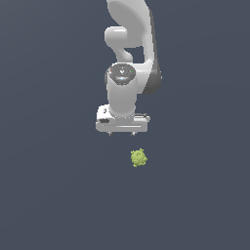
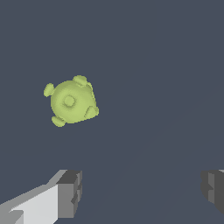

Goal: Pick up the object and move it to a goal position.

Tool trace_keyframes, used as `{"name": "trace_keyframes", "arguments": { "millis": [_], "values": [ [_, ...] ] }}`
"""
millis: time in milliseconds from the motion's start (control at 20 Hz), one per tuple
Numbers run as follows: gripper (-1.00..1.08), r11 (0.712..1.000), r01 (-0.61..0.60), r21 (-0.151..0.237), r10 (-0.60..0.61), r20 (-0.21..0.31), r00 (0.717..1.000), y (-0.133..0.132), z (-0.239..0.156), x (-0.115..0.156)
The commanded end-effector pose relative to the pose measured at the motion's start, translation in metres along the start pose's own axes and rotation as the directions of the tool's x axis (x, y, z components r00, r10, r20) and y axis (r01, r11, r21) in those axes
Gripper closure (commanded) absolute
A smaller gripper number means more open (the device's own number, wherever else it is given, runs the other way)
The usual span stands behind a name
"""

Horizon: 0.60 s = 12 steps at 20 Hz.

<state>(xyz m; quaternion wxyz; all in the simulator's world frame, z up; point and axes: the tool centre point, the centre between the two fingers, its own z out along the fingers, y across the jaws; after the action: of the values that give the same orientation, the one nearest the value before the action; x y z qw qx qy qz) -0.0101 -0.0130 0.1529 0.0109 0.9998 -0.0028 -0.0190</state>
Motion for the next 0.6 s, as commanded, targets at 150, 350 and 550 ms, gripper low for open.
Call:
{"name": "trace_keyframes", "arguments": {
  "millis": [150,350,550],
  "values": [
    [-0.92,1.000,0.017,0.000,-0.017,-0.002,1.000,-0.005,0.003,0.004],
    [-0.92,0.998,0.056,0.000,-0.056,-0.008,0.998,-0.015,0.010,0.013],
    [-0.92,0.993,0.118,0.001,-0.118,-0.016,0.993,-0.032,0.023,0.028]
  ]
}}
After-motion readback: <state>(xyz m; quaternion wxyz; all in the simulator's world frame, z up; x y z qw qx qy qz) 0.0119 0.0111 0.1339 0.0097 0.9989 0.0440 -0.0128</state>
